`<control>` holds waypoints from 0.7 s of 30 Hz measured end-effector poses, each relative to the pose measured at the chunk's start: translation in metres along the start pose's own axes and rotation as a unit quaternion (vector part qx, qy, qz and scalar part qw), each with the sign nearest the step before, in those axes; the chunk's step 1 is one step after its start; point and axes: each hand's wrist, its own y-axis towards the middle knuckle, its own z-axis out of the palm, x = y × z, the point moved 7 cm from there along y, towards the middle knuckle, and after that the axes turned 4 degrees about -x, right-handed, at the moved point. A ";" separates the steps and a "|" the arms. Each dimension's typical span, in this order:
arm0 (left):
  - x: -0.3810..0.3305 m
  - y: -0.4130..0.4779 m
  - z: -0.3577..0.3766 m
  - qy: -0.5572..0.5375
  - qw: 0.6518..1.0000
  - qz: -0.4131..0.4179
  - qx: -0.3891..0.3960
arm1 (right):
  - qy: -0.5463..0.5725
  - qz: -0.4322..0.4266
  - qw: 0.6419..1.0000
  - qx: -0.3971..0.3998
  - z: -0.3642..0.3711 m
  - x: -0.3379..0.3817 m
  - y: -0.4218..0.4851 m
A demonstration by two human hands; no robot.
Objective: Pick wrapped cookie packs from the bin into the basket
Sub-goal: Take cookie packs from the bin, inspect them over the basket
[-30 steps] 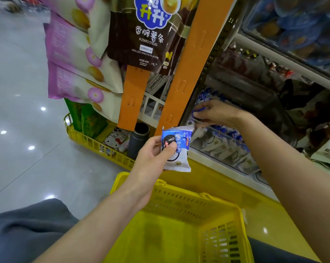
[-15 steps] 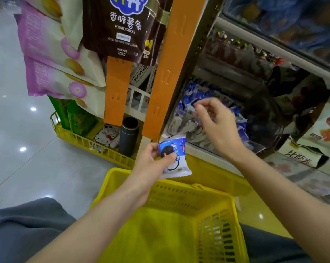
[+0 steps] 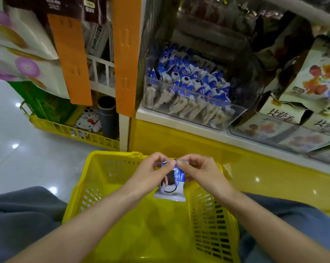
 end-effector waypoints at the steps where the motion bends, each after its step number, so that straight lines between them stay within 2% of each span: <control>1: 0.001 0.002 0.001 0.003 1.000 -0.001 0.000 | 0.004 0.002 1.000 0.002 0.000 -0.002 -0.001; 3: 0.002 0.005 0.002 0.001 1.000 0.000 -0.005 | -0.034 -0.025 0.999 -0.007 -0.002 -0.001 -0.002; 4: 0.002 0.006 0.003 0.001 1.000 0.000 -0.007 | -0.088 -0.059 0.994 -0.022 -0.004 0.002 -0.002; 7: 0.005 0.009 0.005 -0.004 1.000 -0.011 -0.005 | -0.265 -0.185 0.944 -0.070 -0.008 0.016 -0.008; 10: 0.010 0.014 0.008 -0.021 1.000 -0.023 0.003 | -0.316 -0.233 0.916 -0.085 -0.010 0.020 -0.011; 14: 0.017 0.015 0.012 -0.041 0.998 -0.050 0.023 | -0.212 -0.170 0.957 -0.104 -0.018 0.013 -0.006; 17: 0.024 0.014 0.012 -0.021 0.997 -0.067 0.021 | -0.031 -0.045 0.991 -0.119 -0.027 -0.004 0.001; 19: 0.020 0.014 0.004 -0.035 0.998 -0.046 -0.023 | 0.094 0.035 0.989 -0.106 -0.026 -0.015 0.002; 21: 0.018 0.015 -0.006 -0.072 0.995 -0.032 -0.066 | 0.148 0.089 0.982 -0.075 -0.022 -0.021 0.001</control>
